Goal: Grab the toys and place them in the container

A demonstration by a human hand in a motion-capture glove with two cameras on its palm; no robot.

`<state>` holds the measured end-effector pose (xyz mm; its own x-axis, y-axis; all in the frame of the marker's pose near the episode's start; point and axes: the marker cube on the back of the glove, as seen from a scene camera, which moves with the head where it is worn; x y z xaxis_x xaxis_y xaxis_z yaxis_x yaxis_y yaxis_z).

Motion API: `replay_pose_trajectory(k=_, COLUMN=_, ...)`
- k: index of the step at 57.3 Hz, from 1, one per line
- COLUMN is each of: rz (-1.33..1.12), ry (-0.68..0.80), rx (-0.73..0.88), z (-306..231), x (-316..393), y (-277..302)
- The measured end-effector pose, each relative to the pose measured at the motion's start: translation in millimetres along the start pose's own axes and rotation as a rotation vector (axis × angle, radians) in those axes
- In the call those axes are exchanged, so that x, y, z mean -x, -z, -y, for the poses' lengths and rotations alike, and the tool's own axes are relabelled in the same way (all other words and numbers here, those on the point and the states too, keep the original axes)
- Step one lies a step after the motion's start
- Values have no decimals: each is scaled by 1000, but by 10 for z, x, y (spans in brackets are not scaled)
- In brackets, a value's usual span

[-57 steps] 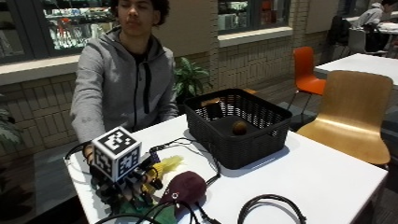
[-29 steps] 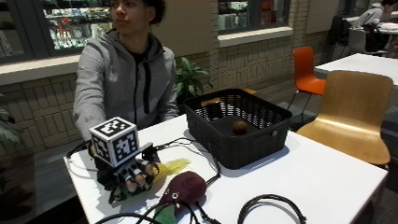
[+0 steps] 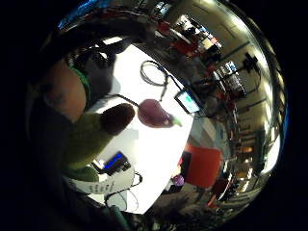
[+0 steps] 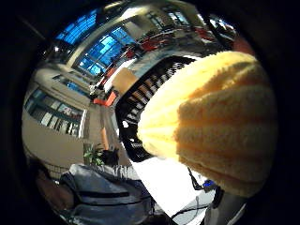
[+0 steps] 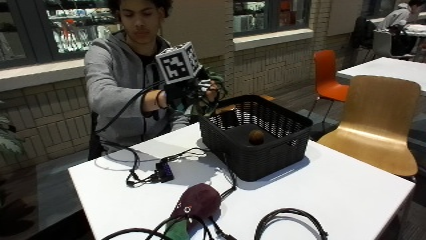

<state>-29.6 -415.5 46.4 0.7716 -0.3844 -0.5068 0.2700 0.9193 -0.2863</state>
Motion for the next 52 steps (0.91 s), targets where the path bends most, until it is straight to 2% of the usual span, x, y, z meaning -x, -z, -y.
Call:
replay_pose_trajectory(k=10, rz=10, ry=12, rx=92, z=352, x=395, y=-207)
replay_pose_trajectory(k=26, rz=-69, ry=112, rx=327, z=256, x=584, y=-390)
replay_pose_trajectory(k=38, rz=-116, ry=-39, rx=312, z=-30, x=-145, y=-215)
replay_pose_trajectory(k=44, rz=-159, ry=-218, rx=344, z=-258, x=-894, y=-128)
replay_pose_trajectory(k=52, rz=-93, ry=-368, rx=416, z=-455, x=-1793, y=-176)
